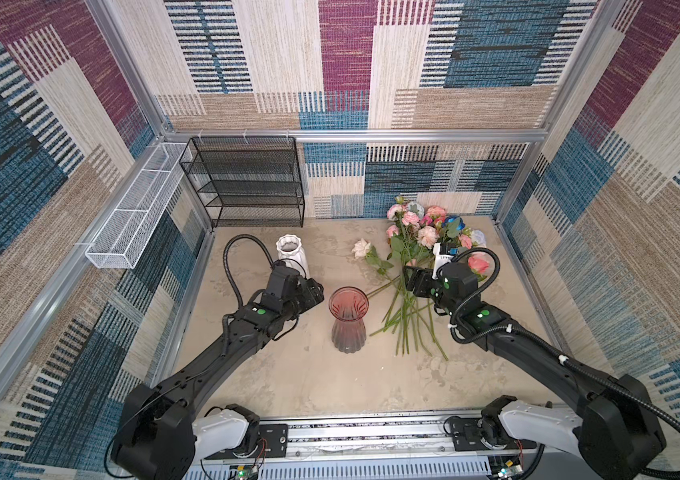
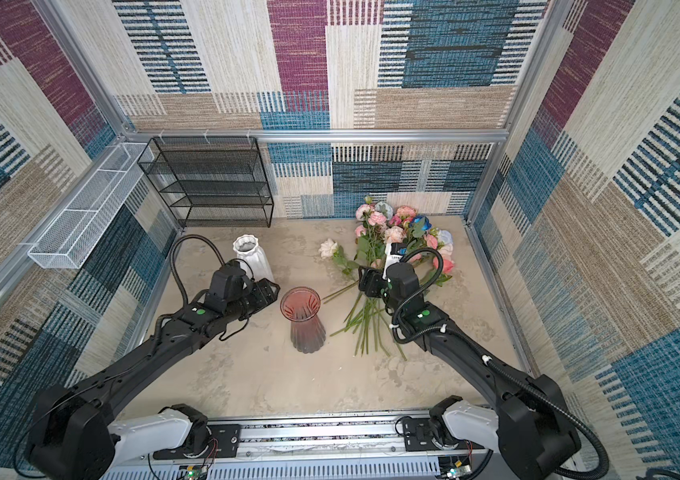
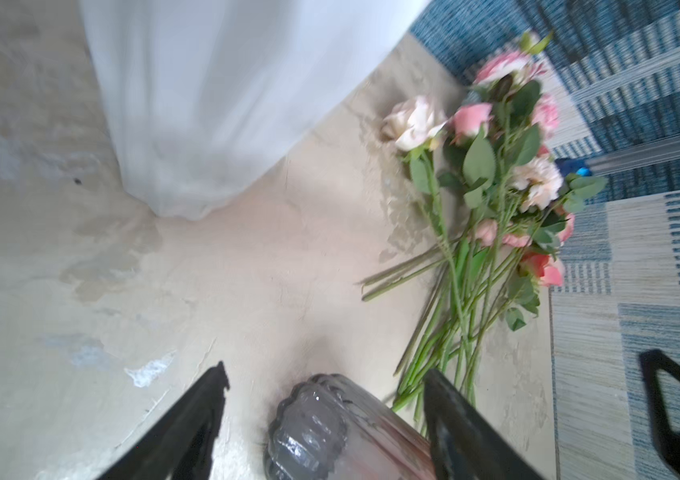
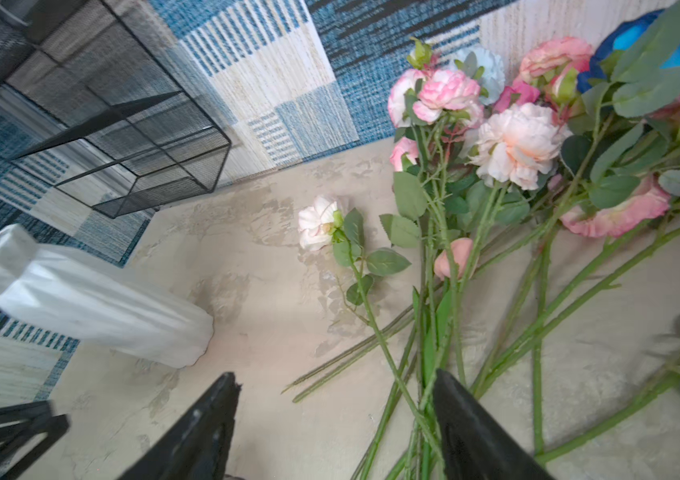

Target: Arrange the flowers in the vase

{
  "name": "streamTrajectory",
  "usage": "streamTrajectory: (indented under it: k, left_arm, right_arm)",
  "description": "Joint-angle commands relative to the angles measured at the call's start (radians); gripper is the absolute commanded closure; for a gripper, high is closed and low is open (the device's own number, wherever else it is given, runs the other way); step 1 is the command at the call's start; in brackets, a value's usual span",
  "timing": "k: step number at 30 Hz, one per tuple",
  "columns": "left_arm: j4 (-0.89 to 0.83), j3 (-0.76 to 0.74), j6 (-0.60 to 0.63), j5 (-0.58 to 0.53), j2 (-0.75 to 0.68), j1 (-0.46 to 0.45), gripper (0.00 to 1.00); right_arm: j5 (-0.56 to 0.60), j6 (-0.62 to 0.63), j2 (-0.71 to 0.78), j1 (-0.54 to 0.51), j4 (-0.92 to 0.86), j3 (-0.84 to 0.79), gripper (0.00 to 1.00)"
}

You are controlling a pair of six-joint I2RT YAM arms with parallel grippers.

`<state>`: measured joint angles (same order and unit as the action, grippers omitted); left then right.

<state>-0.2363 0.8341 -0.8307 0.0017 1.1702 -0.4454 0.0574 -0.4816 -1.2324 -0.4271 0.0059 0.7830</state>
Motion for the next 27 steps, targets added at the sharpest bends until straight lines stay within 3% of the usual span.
streamTrajectory:
  k: [1,3,8,16,21,27]
  left_arm:
    - [-0.052,0.024,0.073,-0.058,-0.064,0.001,0.03]
    - [-0.075,0.048,0.102,-0.055,-0.086,0.002,0.01]
    - [-0.166,0.127,0.183,-0.005,-0.095,0.007,0.01]
    - [-0.240,0.150,0.237,0.029,-0.104,0.026,0.00]
    - [-0.209,0.125,0.212,0.087,-0.095,0.053,0.01]
    - [-0.162,0.091,0.153,0.185,-0.064,0.109,0.03]
  right_arm:
    - [-0.178,0.030,-0.110,0.051,-0.124,0.094,0.31]
    - [-0.229,0.102,-0.208,0.056,-0.181,0.180,0.37]
    - [-0.215,0.250,-0.428,0.054,-0.286,0.342,0.46]
    - [0.041,0.364,-0.657,-0.018,-0.399,0.549,0.53]
    - [0.134,0.372,-0.728,-0.050,-0.441,0.600,0.56]
    - [0.128,0.390,-0.760,-0.062,-0.446,0.606,0.66]
